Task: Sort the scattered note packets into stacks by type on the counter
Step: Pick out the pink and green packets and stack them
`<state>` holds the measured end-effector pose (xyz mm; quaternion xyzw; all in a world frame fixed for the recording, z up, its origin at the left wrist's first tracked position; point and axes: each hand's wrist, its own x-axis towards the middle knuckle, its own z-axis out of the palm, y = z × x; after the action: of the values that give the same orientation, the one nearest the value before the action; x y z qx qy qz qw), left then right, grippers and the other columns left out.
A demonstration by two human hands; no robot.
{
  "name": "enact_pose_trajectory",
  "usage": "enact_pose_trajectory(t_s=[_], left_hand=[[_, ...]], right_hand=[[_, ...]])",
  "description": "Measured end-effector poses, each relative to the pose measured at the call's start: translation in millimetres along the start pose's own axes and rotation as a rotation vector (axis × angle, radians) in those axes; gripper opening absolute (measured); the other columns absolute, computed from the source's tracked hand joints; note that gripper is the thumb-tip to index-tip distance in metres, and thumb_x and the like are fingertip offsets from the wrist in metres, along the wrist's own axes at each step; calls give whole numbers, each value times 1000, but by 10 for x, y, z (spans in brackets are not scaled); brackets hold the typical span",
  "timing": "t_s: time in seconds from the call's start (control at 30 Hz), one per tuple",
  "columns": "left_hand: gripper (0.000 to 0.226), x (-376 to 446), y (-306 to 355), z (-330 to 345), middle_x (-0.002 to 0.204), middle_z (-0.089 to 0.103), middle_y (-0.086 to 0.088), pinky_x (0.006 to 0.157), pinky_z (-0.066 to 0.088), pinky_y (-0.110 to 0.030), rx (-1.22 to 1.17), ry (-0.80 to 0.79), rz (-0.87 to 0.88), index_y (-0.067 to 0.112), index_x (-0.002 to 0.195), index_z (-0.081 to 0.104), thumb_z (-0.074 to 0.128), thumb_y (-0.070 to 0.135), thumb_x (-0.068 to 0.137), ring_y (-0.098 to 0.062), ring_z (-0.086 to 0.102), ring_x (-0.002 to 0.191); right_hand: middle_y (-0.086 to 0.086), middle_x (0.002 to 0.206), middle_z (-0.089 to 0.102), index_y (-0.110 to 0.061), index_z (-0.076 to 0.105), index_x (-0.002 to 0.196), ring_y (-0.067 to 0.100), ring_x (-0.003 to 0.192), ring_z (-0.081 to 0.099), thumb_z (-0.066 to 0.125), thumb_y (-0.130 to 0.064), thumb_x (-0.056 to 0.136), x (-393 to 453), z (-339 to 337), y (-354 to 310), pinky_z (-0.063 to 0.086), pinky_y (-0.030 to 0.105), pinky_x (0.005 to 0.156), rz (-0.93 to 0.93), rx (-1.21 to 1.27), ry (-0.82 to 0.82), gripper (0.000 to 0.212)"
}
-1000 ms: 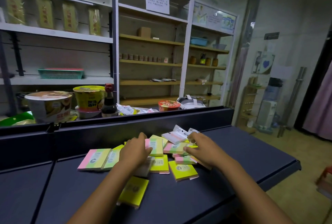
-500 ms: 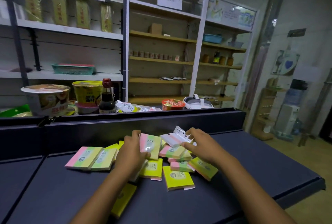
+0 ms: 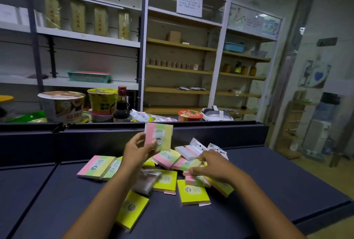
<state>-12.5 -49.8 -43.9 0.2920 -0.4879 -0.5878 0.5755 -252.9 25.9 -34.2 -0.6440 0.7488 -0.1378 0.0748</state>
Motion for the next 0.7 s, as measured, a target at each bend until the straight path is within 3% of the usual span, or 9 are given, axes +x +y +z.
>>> enact_pose_trajectory(t_s=[0.13,0.23,0.33,0.6,0.7], left_hand=[[26,-15,31,18,110,70,-17,75,60,-30,-64,-21,-10,10,110,64,69,3,85,-29,72,97],[28,-34,56,21,111,69,-17,73,59,-27,-103,-35,-29,9,112,63,70,4,85,-28,72,97],[35,-42,58,22,113,69,-17,73,59,-27,-131,-43,-61,6,118,61,70,4,85,-29,71,99],[25,-37,71,40,111,69,-20,70,60,-27,-214,-67,-110,7,111,63,63,-2,88,-33,71,99],[23,-45,85,42,109,70,-20,68,60,-27,-223,-49,-113,7,110,63,58,-4,90,-33,72,97]], right_hand=[[-1,116,55,-25,61,107,16,105,49,70,-68,73,20,42,-45,41,31,77,11,-4,-7,57],[4,126,50,-34,61,127,22,125,42,66,-77,68,-2,51,-71,43,37,99,37,-29,-34,74],[9,132,47,-36,58,132,26,133,35,65,-79,66,-8,63,-94,40,39,106,60,-51,-35,79],[4,130,48,-25,55,133,21,127,39,74,-70,64,-56,65,-112,42,35,102,83,24,24,85],[-3,122,51,-27,52,116,16,117,47,80,-61,63,-137,46,-94,45,33,90,66,180,64,70]])
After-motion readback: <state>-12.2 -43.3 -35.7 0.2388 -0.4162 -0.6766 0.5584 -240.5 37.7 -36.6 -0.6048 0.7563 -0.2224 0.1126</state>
